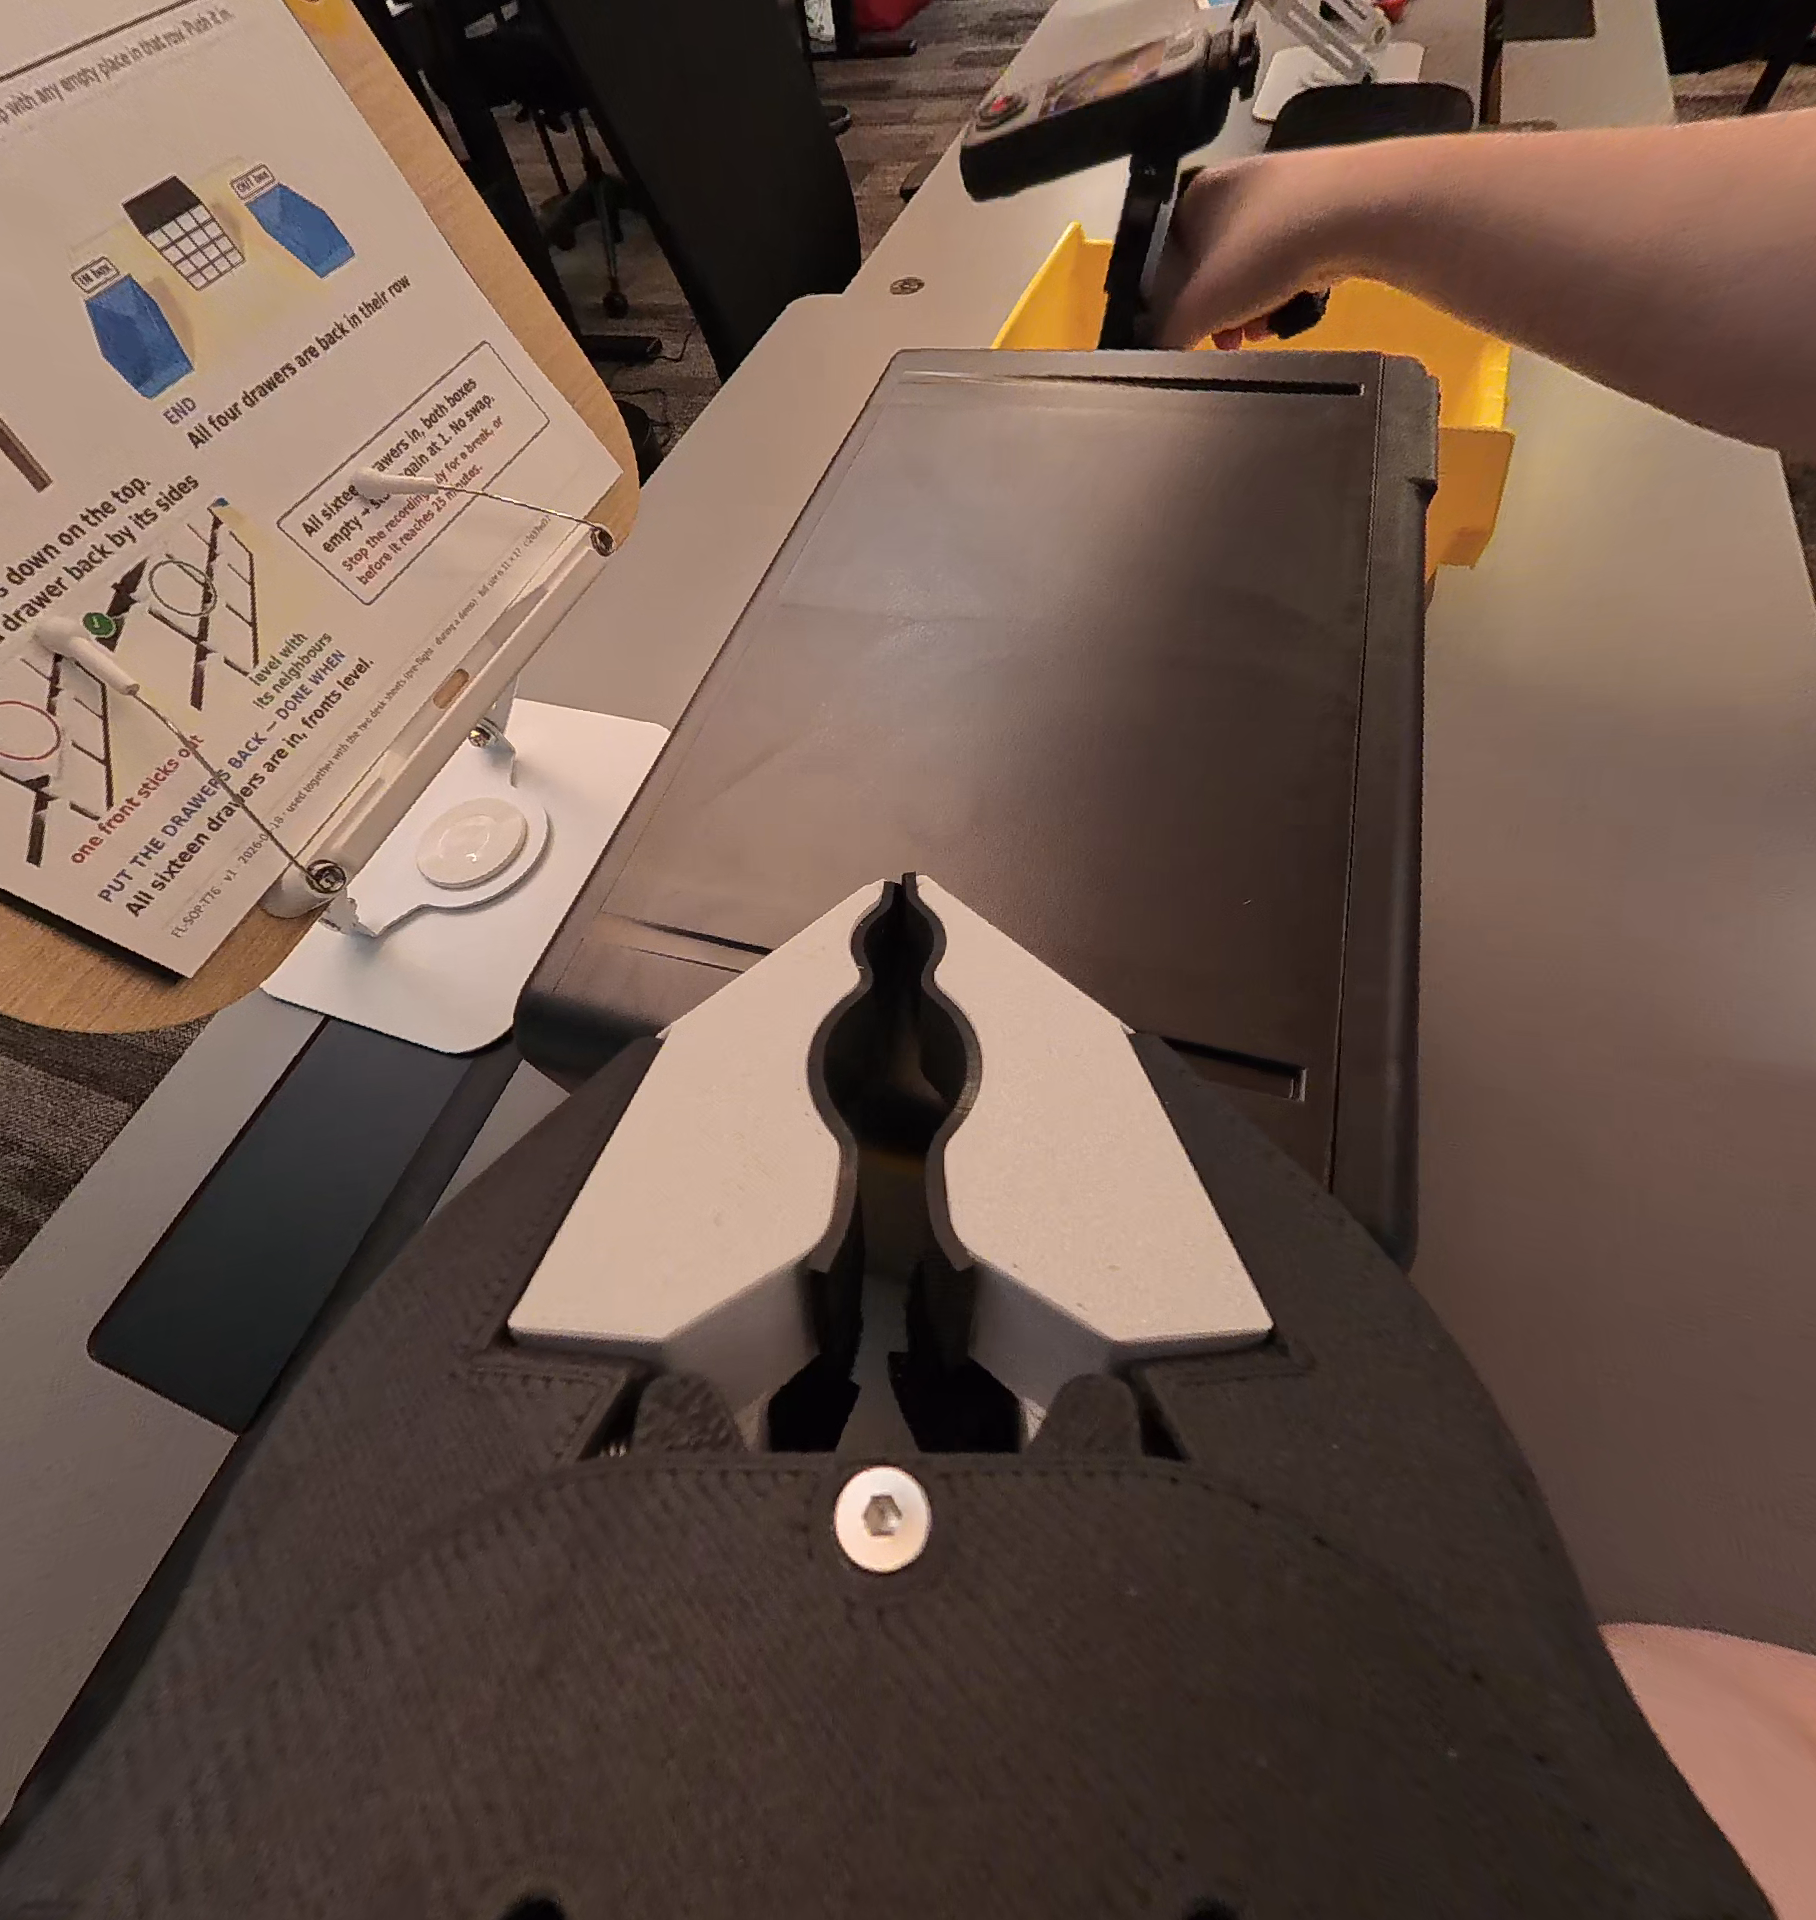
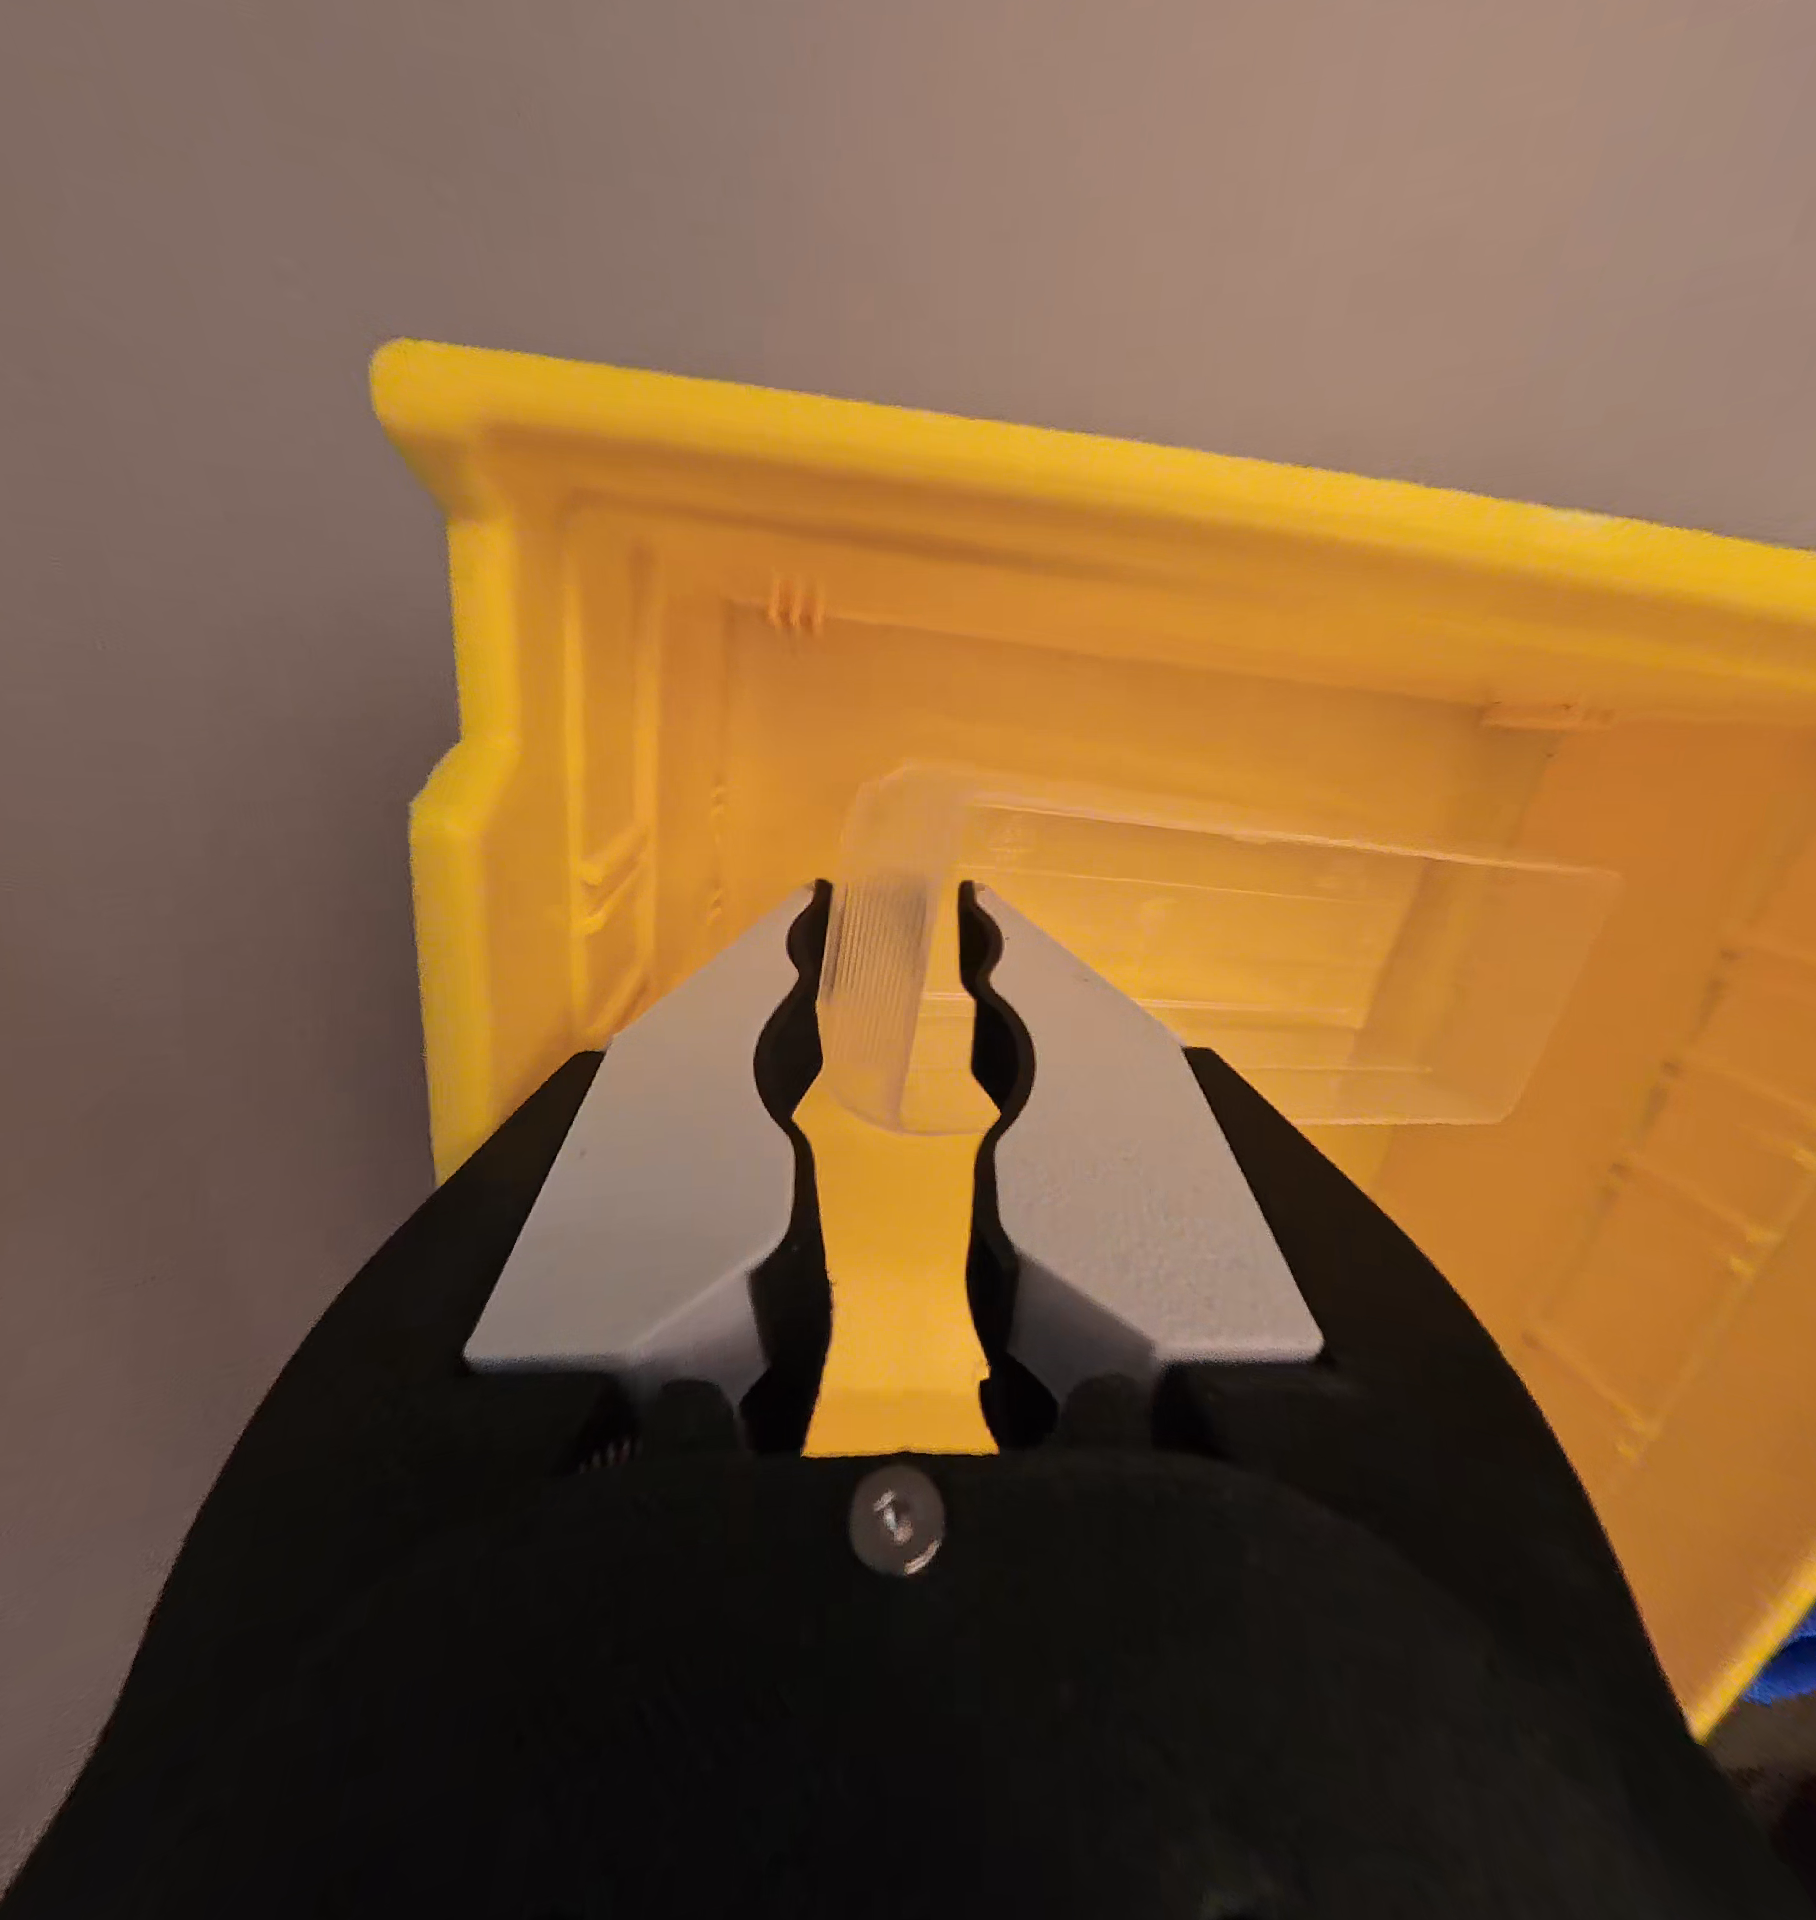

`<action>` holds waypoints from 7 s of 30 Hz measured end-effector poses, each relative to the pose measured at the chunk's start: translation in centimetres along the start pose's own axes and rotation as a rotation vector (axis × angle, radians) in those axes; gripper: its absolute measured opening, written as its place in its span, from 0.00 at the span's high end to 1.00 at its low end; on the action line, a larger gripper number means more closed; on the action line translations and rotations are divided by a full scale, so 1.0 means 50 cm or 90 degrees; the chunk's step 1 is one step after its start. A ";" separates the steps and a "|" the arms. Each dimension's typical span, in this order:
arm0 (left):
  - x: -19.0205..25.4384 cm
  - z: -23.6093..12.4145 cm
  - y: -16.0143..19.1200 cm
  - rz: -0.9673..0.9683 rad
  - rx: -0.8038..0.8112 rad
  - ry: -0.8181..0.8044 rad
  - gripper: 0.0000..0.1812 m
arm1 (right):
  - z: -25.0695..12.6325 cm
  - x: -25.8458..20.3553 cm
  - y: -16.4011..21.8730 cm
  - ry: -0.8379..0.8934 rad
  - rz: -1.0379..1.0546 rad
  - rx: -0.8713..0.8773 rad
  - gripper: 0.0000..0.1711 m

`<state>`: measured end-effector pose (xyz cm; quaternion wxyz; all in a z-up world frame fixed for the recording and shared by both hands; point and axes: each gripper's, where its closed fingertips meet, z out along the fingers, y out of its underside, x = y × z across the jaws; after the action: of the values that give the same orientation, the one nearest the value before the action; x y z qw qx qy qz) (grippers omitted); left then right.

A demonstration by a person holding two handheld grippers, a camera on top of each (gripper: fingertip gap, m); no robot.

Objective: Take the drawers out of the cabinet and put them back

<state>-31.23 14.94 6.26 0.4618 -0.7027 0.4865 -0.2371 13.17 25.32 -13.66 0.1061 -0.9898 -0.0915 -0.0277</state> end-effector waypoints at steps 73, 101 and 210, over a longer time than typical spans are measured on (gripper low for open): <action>0.001 -0.001 0.000 0.003 0.015 0.019 1.00 | -0.265 -0.826 0.156 0.558 -0.888 0.893 0.92; 0.002 -0.001 0.000 -0.002 0.022 0.026 1.00 | -0.265 -0.838 0.251 0.152 -0.914 0.596 0.78; 0.002 -0.003 -0.001 -0.017 0.041 0.051 1.00 | -0.073 -0.014 0.157 -0.110 -0.003 -0.002 0.93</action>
<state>-31.28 14.78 6.33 0.4613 -0.6836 0.4875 -0.2870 13.82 16.87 -11.76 0.0964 -0.9884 -0.1024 0.0573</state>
